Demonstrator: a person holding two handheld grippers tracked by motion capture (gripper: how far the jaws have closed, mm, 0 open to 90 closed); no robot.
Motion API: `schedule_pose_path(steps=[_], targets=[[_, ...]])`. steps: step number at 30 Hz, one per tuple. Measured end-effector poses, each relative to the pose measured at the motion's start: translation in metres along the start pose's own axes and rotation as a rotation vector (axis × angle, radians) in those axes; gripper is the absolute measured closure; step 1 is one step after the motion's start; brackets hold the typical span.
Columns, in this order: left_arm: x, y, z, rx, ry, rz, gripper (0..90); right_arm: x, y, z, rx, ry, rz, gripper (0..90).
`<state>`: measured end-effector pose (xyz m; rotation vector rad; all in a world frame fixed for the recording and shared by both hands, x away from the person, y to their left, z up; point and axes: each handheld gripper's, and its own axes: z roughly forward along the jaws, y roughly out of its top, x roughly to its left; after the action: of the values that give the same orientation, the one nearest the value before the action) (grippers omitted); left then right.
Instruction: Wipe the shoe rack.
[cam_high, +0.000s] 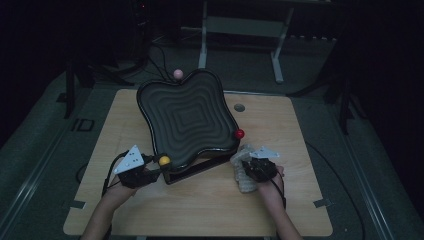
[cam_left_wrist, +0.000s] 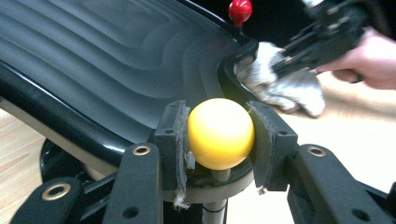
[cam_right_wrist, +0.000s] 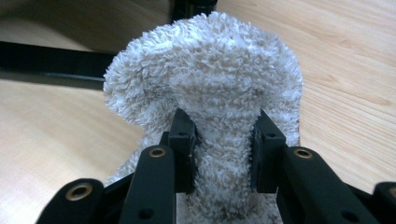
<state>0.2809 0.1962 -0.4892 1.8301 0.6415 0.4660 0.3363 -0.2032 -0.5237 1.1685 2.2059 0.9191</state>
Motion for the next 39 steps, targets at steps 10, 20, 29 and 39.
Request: schedule_pose_path(steps=[10,20,29,39], targets=[[-0.017,0.003,0.002,0.014,0.063,-0.016,59.0,0.000,-0.014,-0.062,-0.081,0.023,-0.025,67.4],[-0.040,0.008,0.013,0.012,0.046,-0.063,58.8,0.000,-0.030,-0.086,-0.132,0.037,0.011,67.4],[-0.043,0.016,0.003,-0.013,0.049,-0.059,51.9,-0.002,-0.034,-0.085,-0.143,0.036,0.043,67.4],[-0.051,0.007,-0.028,-0.065,0.065,0.002,51.0,-0.003,-0.036,-0.086,-0.153,0.032,0.048,67.4]])
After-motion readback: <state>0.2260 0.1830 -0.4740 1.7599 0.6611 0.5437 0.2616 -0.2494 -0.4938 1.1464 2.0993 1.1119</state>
